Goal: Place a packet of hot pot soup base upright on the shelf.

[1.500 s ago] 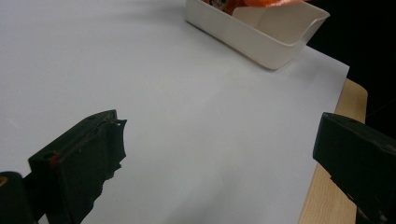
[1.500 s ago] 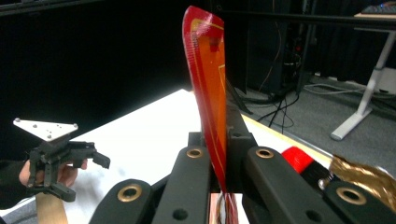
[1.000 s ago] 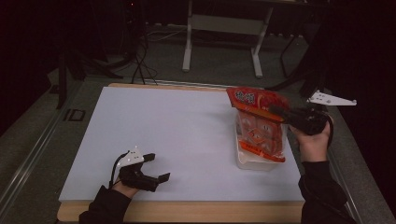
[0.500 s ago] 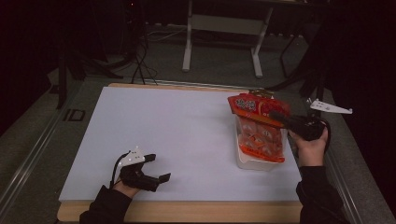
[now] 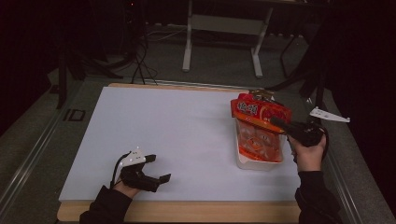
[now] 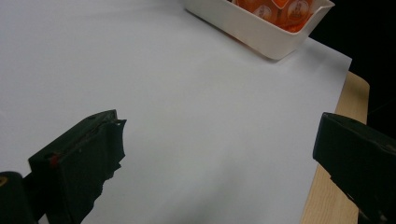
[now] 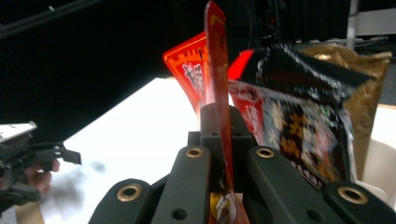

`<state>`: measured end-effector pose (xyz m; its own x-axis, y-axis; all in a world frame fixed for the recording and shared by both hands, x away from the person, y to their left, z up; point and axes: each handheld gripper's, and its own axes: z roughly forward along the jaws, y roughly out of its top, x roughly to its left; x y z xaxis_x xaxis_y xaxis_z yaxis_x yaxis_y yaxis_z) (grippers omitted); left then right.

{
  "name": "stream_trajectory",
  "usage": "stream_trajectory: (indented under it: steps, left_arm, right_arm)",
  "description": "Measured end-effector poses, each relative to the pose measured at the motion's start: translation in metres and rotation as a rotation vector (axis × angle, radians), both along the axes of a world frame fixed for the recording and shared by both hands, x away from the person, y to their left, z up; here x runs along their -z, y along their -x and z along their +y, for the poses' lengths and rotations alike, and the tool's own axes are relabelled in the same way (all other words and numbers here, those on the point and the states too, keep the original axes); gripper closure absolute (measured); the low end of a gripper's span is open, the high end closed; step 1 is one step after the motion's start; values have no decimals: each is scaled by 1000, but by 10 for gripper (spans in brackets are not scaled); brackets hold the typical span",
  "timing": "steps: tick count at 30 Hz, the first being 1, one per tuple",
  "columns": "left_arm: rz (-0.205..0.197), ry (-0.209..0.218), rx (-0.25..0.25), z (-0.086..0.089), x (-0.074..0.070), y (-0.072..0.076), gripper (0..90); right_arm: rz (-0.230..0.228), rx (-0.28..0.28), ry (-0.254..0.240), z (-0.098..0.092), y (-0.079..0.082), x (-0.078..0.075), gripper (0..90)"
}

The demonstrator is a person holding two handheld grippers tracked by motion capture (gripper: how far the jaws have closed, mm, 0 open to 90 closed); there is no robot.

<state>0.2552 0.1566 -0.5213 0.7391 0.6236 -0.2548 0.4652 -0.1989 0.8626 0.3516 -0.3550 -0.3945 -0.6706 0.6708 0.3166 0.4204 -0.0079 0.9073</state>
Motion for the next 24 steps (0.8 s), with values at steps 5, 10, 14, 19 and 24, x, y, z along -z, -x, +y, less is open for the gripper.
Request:
stream_trajectory:
  steps: [5, 10, 14, 19, 24]
  left_arm:
    - [6, 2, -4, 1, 1, 0, 15]
    - [16, -2, -4, 0, 3, -2, 15]
    - [17, -4, 0, -1, 3, -2, 15]
    - [24, -1, 3, -2, 4, -3, 15]
    - [25, 0, 7, -2, 4, -3, 16]
  right_arm:
    - [8, 33, 18, -9, -1, 12, 899]
    - [33, 50, -30, -26, -1, 27, 897]
    - [27, 51, -38, -28, -1, 25, 893]
    - [15, 41, -18, -22, 1, 16, 869]
    - [14, 29, -11, -16, 4, 12, 765]
